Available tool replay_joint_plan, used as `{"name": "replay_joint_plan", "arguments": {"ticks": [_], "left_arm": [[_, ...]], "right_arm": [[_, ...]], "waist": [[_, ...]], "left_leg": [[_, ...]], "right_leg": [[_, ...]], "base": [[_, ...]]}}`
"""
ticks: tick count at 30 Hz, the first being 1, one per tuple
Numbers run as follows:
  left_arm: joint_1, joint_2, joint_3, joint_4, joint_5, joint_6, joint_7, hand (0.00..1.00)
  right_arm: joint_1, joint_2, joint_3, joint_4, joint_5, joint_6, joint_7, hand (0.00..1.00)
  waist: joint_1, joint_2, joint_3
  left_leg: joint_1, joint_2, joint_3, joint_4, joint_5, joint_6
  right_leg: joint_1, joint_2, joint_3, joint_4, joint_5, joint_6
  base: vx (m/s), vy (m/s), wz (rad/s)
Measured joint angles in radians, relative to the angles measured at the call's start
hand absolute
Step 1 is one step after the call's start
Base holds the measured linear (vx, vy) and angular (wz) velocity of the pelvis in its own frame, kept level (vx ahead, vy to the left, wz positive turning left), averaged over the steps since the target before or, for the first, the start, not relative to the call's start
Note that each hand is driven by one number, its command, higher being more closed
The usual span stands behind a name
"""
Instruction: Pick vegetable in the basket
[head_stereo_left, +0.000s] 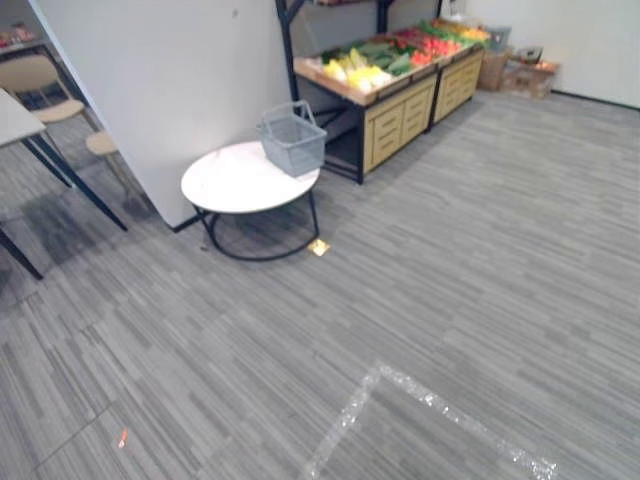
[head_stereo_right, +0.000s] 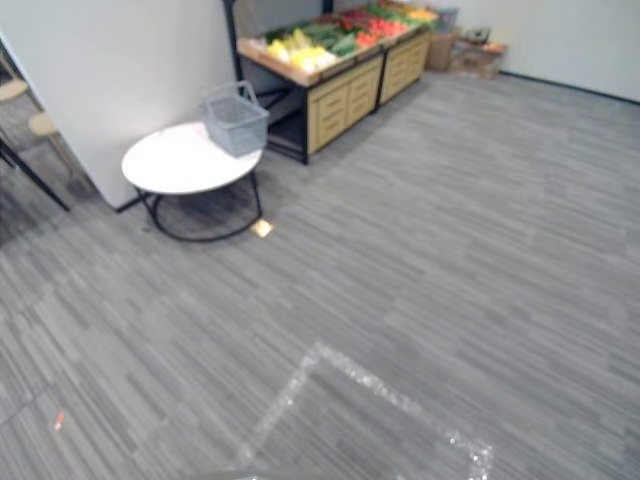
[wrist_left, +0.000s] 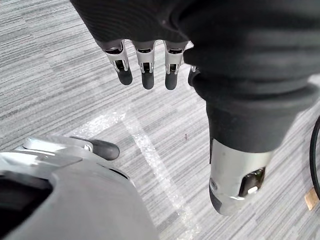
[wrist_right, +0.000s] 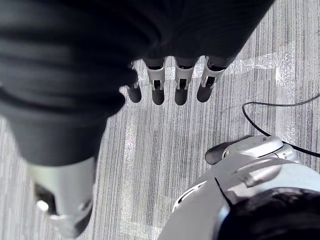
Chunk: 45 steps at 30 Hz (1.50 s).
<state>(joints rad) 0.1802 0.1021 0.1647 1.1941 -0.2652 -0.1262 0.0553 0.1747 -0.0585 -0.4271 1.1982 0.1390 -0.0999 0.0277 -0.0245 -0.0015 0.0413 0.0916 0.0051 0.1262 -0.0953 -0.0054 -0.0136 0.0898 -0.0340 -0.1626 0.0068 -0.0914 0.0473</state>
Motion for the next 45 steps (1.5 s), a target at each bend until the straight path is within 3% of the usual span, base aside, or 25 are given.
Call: {"name": "replay_joint_plan", "arguments": {"ticks": [19, 41, 45], "left_arm": [[0.001, -0.012, -0.002, -0.001, -0.008, -0.038, 0.054, 0.00], [0.000, -0.008, -0.001, 0.000, -0.008, -0.036, 0.039, 0.00], [-0.009, -0.010, -0.001, 0.000, -0.015, -0.032, 0.049, 0.00]], "right_arm": [[-0.032, -0.004, 0.043, 0.002, 0.017, -0.035, -0.021, 0.00], [-0.037, 0.001, 0.000, 0.005, 0.024, -0.014, 0.004, 0.00], [-0.039, -0.002, -0.001, 0.003, 0.025, -0.014, 0.003, 0.00]], "waist": [[-0.001, -0.007, 0.019], [-0.001, -0.006, 0.018], [-0.002, 0.001, 0.023]], "left_leg": [[0.013, 0.003, 0.012, -0.007, -0.007, -0.008], [0.019, 0.005, 0.030, -0.007, -0.008, -0.004], [-0.021, 0.007, 0.027, -0.007, -0.013, -0.011]], "right_leg": [[0.016, 0.003, -0.005, -0.027, -0.001, 0.009], [0.027, 0.004, 0.002, -0.040, 0.016, 0.014], [-0.029, 0.004, -0.002, -0.002, -0.003, -0.001]], "base": [[-0.02, -0.010, -0.01], [-0.01, -0.010, -0.01], [-0.02, -0.006, 0.01]]}}
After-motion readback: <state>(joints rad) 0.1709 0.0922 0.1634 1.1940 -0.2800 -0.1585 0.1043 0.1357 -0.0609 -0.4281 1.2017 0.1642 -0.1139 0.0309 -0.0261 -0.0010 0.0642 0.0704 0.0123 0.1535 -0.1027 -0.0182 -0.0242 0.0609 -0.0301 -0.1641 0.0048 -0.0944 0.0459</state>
